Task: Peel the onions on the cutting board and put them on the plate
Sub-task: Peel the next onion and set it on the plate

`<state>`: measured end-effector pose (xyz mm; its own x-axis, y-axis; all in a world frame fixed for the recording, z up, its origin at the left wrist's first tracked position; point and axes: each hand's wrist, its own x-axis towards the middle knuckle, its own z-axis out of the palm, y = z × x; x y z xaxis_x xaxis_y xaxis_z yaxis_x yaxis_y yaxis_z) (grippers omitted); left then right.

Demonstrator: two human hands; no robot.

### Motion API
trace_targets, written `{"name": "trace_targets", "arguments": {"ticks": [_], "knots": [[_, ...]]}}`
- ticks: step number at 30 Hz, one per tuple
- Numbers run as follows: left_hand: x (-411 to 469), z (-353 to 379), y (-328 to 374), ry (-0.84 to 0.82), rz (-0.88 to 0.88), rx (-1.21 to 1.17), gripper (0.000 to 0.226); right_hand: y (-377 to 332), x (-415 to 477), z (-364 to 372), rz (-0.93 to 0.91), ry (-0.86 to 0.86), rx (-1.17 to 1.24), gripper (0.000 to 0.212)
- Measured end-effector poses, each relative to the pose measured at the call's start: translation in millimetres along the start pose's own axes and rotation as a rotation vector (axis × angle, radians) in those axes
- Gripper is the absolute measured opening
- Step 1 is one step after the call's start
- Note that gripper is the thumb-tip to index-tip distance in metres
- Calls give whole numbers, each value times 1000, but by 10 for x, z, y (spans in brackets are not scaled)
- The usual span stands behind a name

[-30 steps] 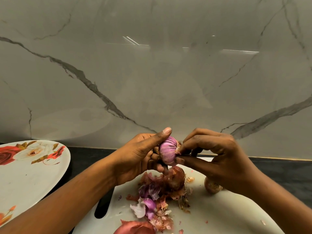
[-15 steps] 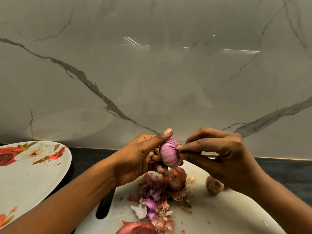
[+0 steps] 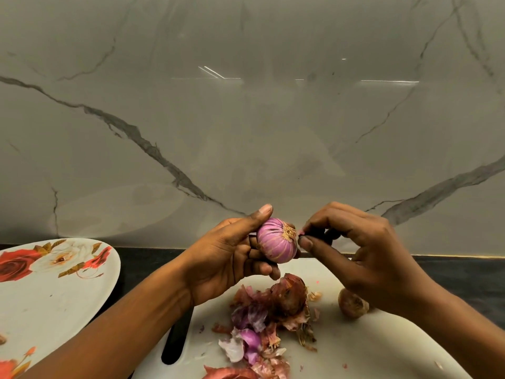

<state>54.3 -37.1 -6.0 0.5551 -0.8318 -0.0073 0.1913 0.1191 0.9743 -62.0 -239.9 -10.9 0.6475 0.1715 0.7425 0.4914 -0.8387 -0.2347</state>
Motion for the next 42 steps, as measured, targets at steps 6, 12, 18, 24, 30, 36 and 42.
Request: {"name": "trace_targets", "arguments": {"ticks": [6,12,18,24,30,36,42], "knots": [[5,0,-6,-19,10,28,60,5,-28,26,126,14,179,24],[1,-4,-20,-38,14,65,55,22,-21,53,183,12,284,27],[29,-36,-57,-57,33,94,63,-25,-19,52,218,43,321,20],[35,-34,-70,-72,41,91,61,-13,-33,67,258,24,287,17],[23,-36,-61,-100,43,74,55,-79,-34,155,397,-50,499,17],[25,-29,-53,-41,61,34,46,-79,30,113,511,1,598,21],[54,-51,-95,-10,93,45,46,-60,7,80,533,-21,474,22]]}}
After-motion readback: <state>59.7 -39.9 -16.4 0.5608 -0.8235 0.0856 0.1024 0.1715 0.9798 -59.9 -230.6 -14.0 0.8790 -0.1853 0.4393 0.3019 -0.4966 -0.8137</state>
